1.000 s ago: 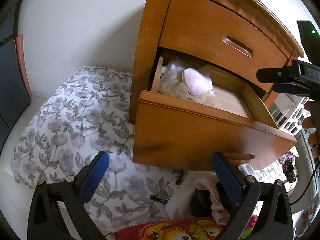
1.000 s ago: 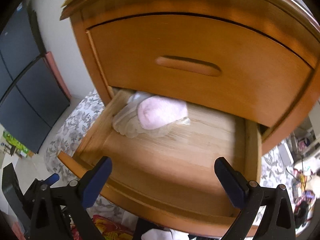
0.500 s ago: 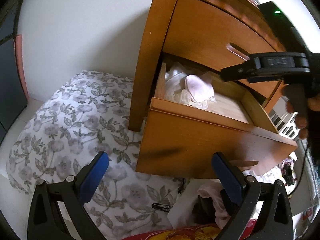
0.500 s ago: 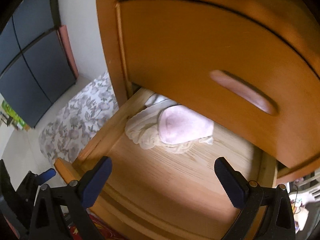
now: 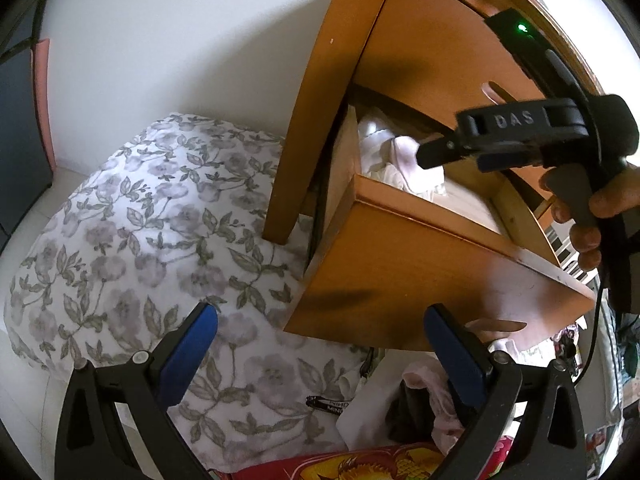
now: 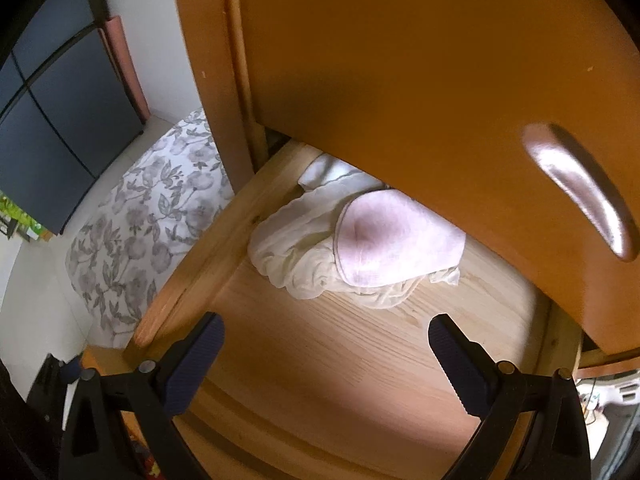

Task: Take underwear out of drawer
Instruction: 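Lower the open right gripper down onto the pale pink sock, then close the right gripper on the cream cloth under the pink sock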

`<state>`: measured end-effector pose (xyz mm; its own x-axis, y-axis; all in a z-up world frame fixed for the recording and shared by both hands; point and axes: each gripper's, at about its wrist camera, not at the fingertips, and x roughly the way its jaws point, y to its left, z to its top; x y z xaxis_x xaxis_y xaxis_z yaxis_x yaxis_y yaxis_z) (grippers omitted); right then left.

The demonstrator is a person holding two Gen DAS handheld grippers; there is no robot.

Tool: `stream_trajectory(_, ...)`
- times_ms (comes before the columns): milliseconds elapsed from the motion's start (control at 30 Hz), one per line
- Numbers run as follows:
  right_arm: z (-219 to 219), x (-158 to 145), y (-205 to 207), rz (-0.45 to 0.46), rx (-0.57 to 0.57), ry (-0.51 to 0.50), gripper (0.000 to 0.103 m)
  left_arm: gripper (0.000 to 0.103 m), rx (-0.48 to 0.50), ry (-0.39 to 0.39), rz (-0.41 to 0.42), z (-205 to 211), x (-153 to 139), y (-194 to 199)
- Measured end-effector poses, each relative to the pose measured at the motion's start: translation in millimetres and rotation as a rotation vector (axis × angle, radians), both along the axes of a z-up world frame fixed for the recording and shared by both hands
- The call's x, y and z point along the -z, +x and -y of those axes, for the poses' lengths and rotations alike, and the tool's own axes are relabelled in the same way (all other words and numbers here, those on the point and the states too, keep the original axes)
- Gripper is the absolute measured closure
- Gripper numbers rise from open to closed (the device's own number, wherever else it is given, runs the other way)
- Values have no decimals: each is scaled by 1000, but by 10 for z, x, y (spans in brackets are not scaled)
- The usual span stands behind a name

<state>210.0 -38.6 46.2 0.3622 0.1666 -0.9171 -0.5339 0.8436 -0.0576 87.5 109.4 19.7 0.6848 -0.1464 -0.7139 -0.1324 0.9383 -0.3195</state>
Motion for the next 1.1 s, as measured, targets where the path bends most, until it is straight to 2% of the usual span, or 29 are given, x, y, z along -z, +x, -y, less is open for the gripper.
stream_trajectory(133, -33, 64, 66, -32, 50, 13, 6, 0, 10, 3, -1, 0, 13, 9)
stream_trajectory(533, 143, 294, 312, -182, 319, 131, 23, 0, -3, -12, -9, -107, 73, 24)
stream_trajectory(933, 249, 509, 544, -266, 541, 214, 31, 0, -16, -28, -22, -172, 129, 37)
stream_trajectory(1100, 305, 562, 608, -274, 621, 223, 34, 0, -23, -34, -29, -196, 149, 44)
